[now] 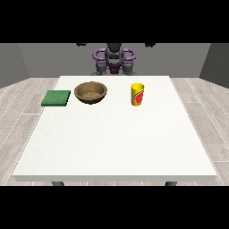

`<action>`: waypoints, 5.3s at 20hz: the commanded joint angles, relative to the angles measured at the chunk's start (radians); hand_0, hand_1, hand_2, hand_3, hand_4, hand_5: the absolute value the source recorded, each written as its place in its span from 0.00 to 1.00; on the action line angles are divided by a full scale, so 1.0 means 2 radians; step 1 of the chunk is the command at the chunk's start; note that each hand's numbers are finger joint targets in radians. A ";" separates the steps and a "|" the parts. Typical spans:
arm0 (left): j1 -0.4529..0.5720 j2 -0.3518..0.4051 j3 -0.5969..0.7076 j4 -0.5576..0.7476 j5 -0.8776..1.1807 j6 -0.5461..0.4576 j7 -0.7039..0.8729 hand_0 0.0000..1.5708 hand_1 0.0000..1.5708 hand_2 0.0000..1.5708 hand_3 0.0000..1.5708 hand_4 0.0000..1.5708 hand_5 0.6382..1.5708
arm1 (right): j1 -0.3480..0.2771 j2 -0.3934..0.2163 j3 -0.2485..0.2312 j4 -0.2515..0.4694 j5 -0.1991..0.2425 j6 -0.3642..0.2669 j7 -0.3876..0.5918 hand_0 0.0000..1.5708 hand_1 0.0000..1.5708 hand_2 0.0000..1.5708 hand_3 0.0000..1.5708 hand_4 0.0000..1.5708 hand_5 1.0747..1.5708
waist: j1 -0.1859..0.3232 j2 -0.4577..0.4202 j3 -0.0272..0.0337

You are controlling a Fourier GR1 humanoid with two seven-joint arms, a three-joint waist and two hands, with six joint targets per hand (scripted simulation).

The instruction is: Pick the cup and pour the ball into the bowl, then pick the bowl and place it on the pad

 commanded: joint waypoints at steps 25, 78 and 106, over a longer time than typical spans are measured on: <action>-0.089 0.028 0.071 0.404 -0.079 -0.014 -0.376 0.00 0.00 0.00 0.00 0.00 0.86 | -0.018 -0.066 -0.143 -0.073 -0.086 0.130 -0.030 0.00 0.00 0.00 0.00 0.00 0.99 | -0.056 0.136 0.0001; -0.326 0.085 -0.105 0.699 -0.483 0.418 -0.187 0.86 0.86 1.00 1.00 0.54 1.00 | 0.027 -0.138 -0.286 -0.061 -0.226 0.249 -0.036 0.00 0.00 0.00 0.00 0.22 0.98 | -0.114 0.099 0.0006; -0.387 -0.028 -0.395 0.747 -0.864 0.247 0.101 0.96 0.96 1.00 1.00 0.68 0.93 | 0.077 -0.136 -0.311 0.092 -0.227 0.296 -0.096 0.00 0.00 0.00 0.00 0.24 0.99 | -0.060 -0.020 0.0004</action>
